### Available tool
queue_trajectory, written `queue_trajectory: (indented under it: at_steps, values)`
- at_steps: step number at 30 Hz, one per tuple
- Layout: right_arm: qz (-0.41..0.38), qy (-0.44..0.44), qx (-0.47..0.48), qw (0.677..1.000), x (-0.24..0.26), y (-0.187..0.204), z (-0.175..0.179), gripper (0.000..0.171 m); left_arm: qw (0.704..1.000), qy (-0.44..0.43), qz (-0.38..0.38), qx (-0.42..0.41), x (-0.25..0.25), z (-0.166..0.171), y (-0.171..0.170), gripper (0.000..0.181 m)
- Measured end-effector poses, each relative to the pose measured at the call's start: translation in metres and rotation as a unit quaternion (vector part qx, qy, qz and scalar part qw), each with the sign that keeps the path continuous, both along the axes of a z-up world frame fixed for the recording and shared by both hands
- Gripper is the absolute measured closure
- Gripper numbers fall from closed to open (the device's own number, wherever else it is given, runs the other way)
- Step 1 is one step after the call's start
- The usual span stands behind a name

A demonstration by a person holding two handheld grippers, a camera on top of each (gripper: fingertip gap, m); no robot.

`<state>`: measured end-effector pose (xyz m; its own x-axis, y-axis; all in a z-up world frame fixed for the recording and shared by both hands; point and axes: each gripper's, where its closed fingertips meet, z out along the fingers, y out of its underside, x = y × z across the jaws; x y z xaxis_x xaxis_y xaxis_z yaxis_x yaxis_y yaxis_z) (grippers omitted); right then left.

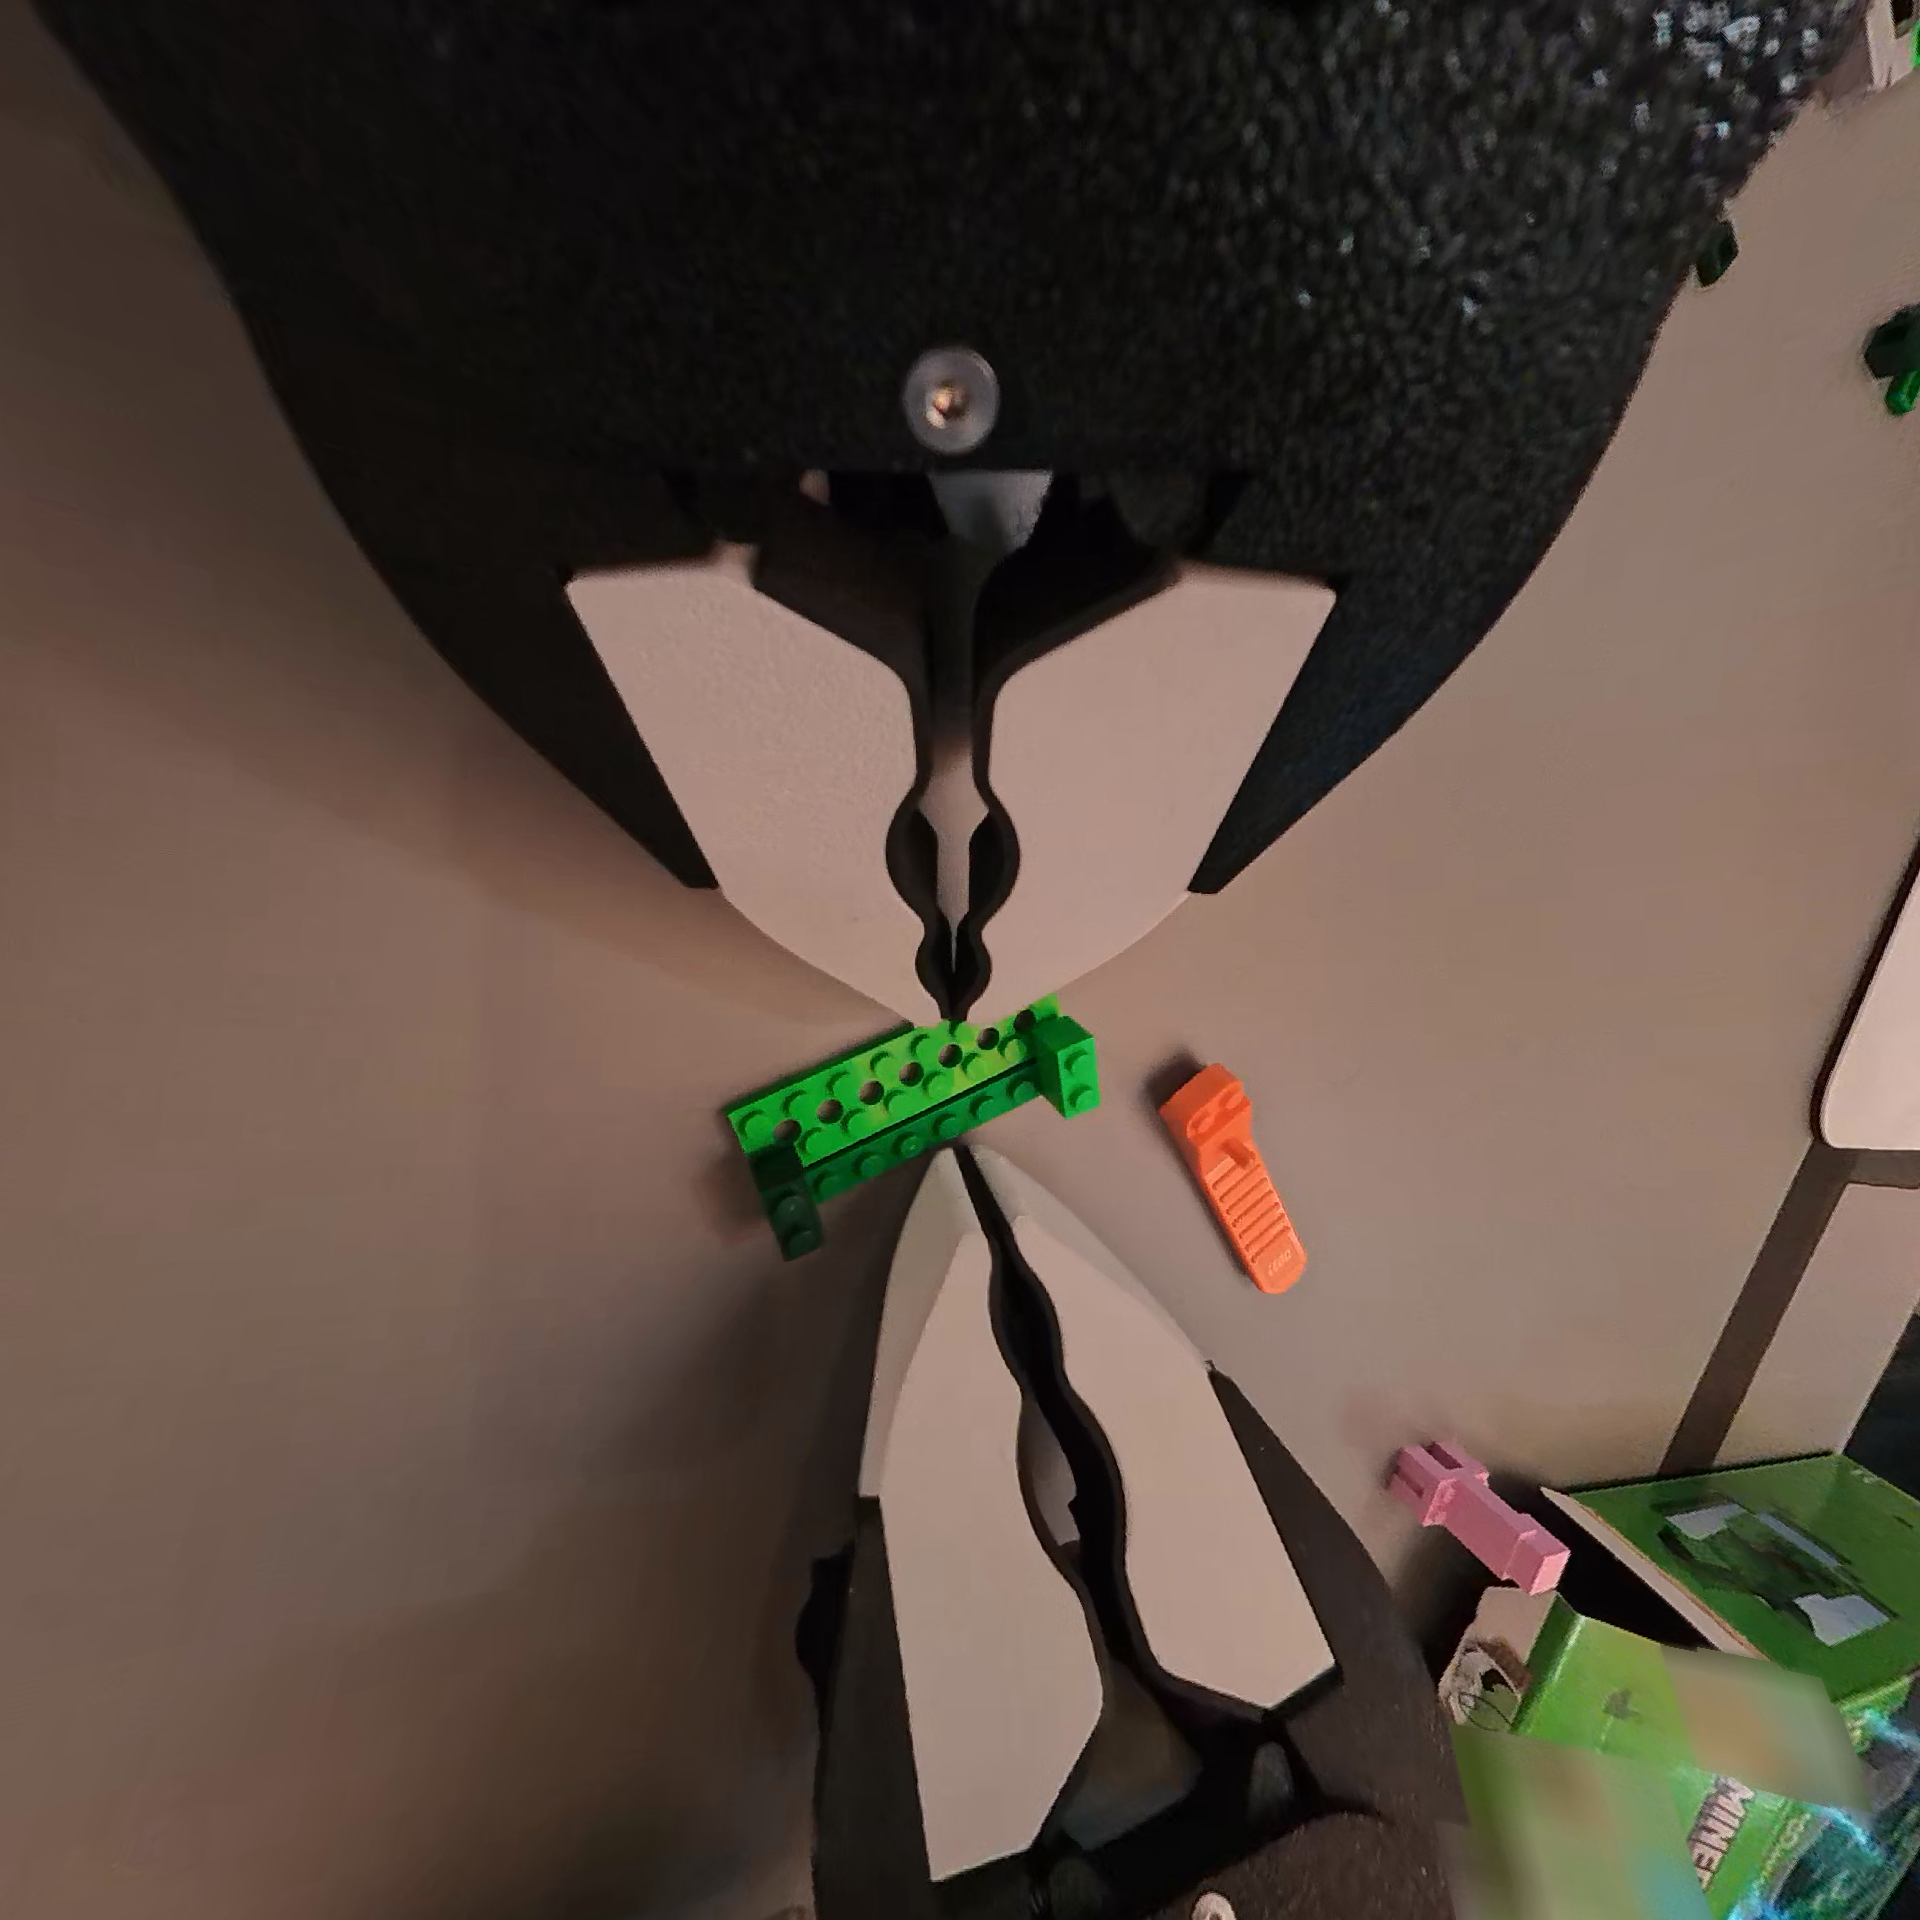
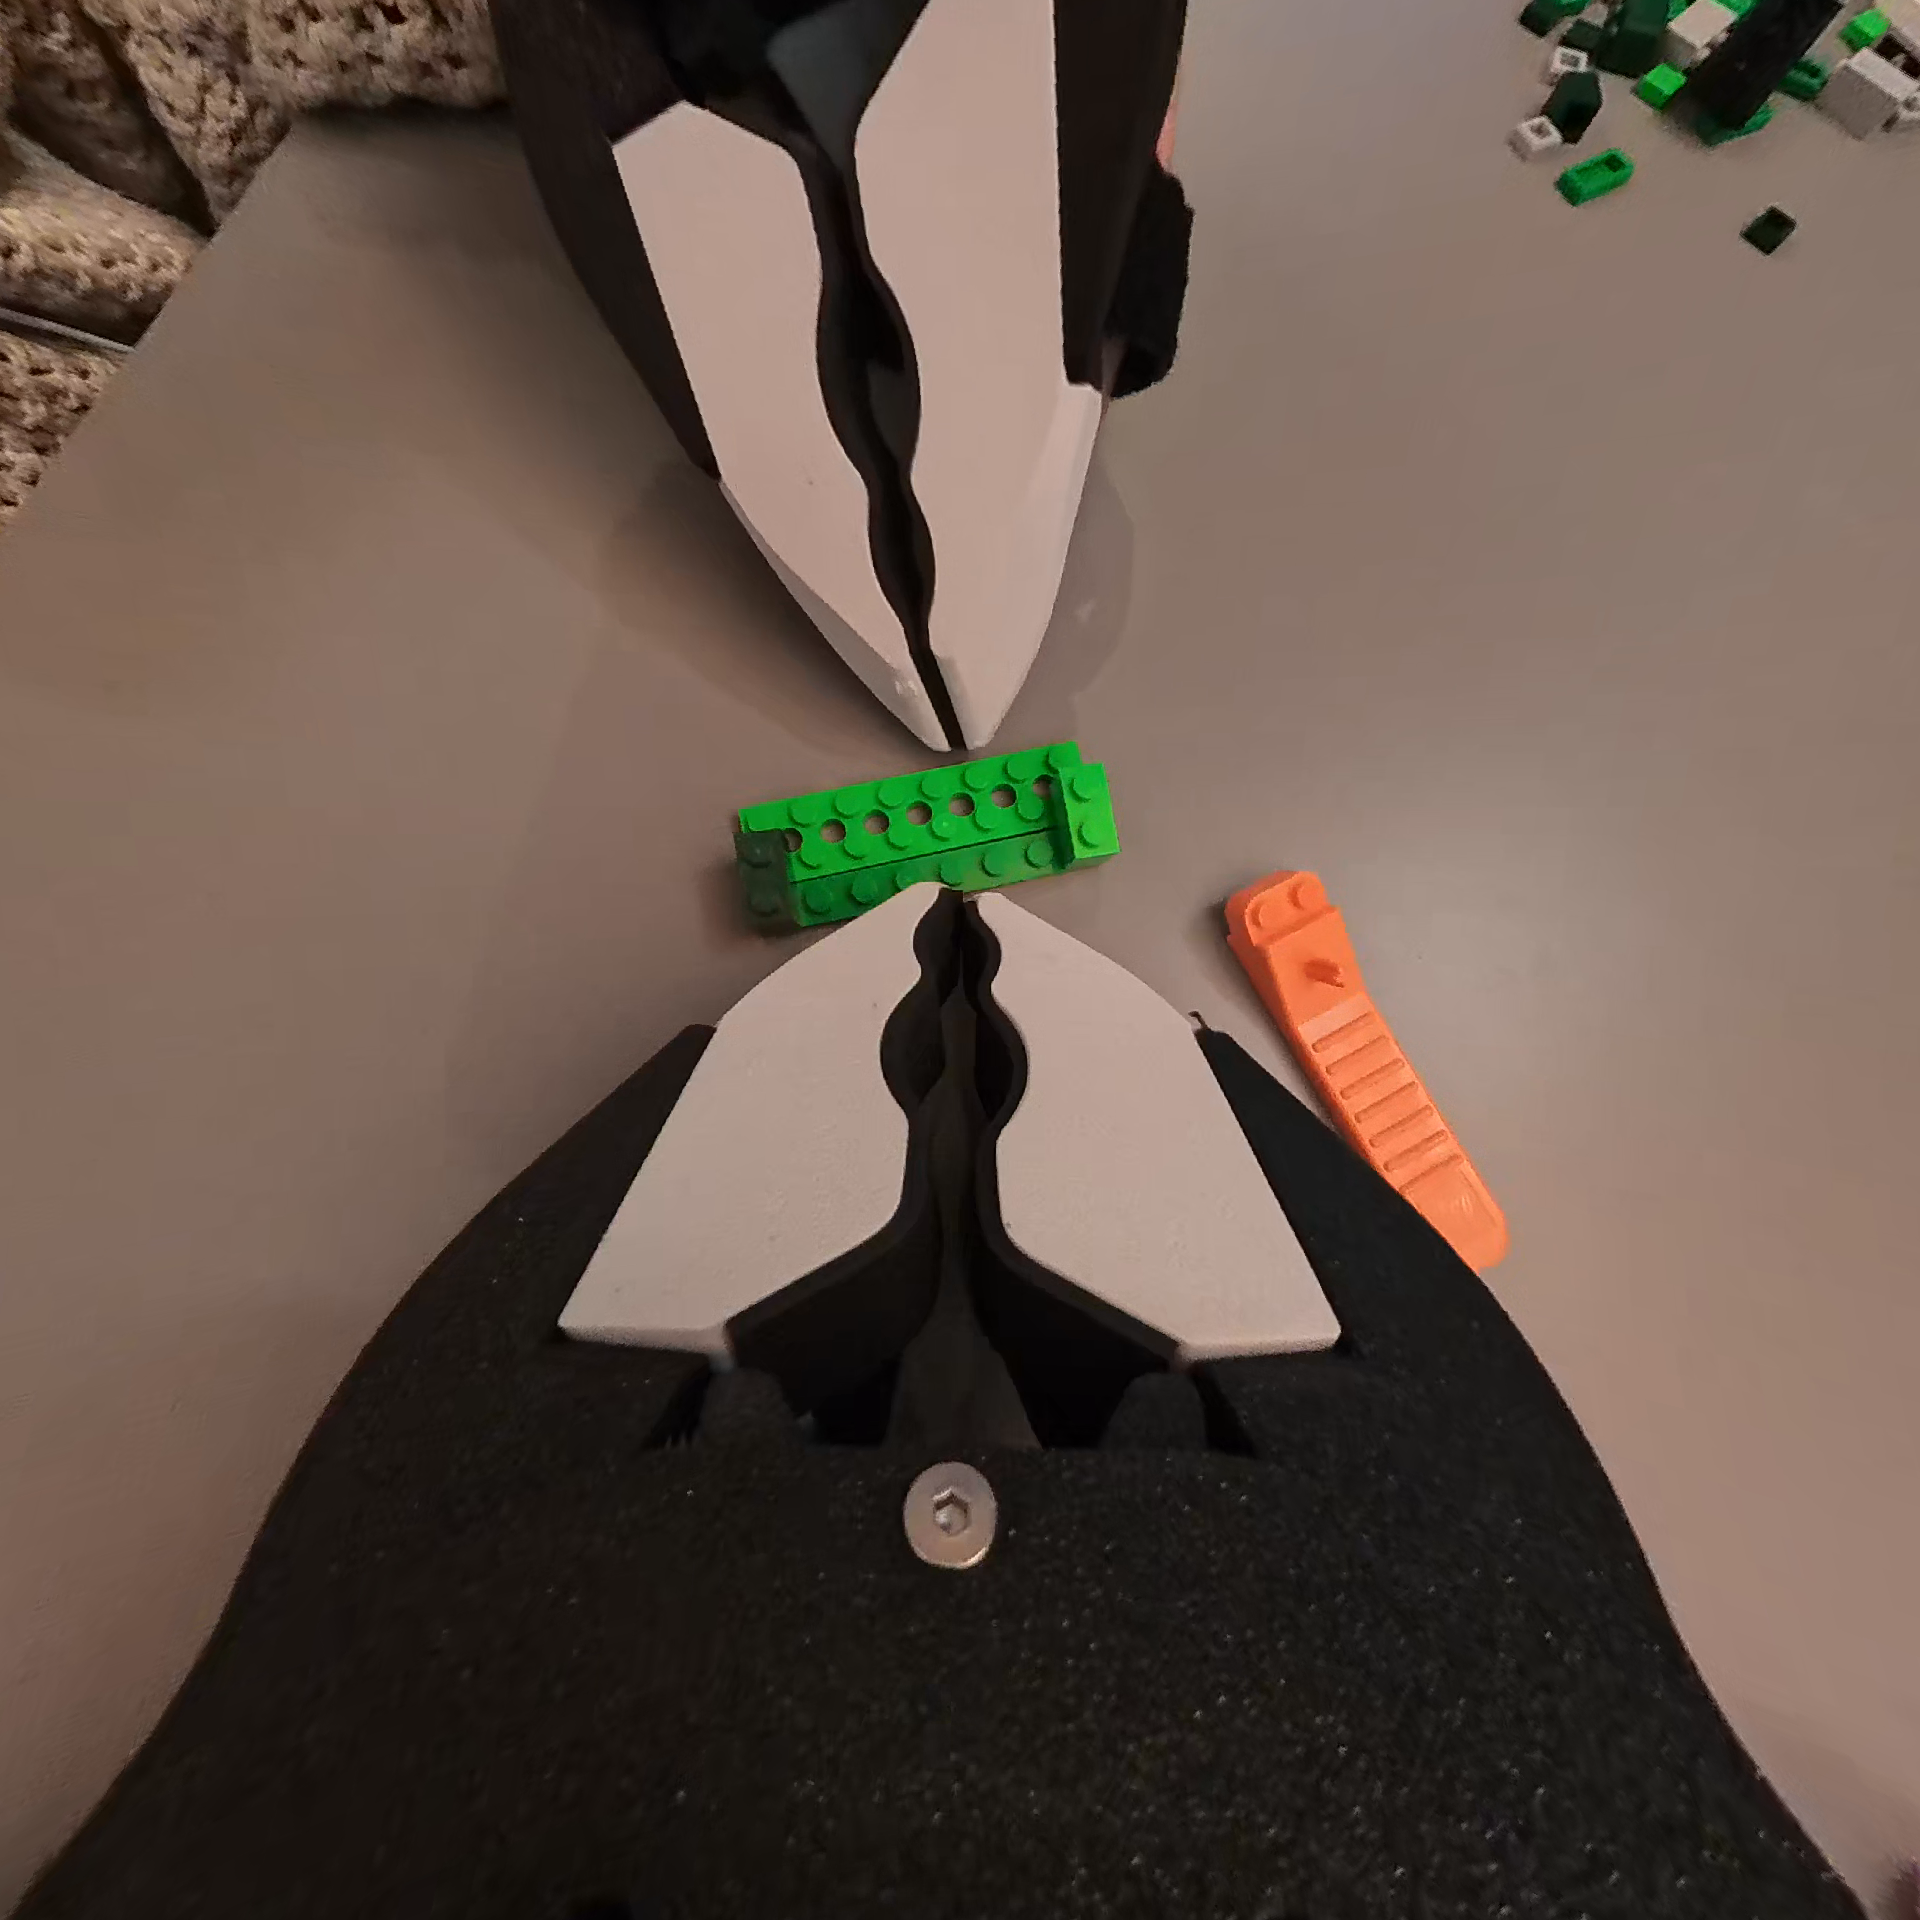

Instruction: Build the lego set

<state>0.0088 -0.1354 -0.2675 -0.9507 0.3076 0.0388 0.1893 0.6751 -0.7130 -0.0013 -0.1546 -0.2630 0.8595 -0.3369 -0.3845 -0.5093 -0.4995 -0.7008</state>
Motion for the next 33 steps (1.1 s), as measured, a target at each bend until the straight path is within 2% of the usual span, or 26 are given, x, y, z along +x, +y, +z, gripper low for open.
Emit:
queue_trajectory:
  at_steps: [1,22,26,33]
  values:
    - [0.001,0.001,0.0,1.0,0.0,0.0,0.0,0.171,1.0,0.0,0.0,0.0,0.0,0.0,0.0,0.181]
    - [0.008,0.018,-0.013,1.0,-0.004,-0.004,0.003,0.17,1.0,0.004,-0.001,0.001,0.002,-0.003,0.001,0.181]
    - [-0.013,0.031,-0.05,0.998,-0.016,-0.001,0.01,0.164,1.0,-0.002,0.006,0.005,0.0,-0.002,0.0,0.181]
    - [0.028,0.008,-0.066,0.997,-0.023,-0.008,0.012,0.153,0.999,0.007,0.004,0.031,-0.001,0.003,0.002,0.181]
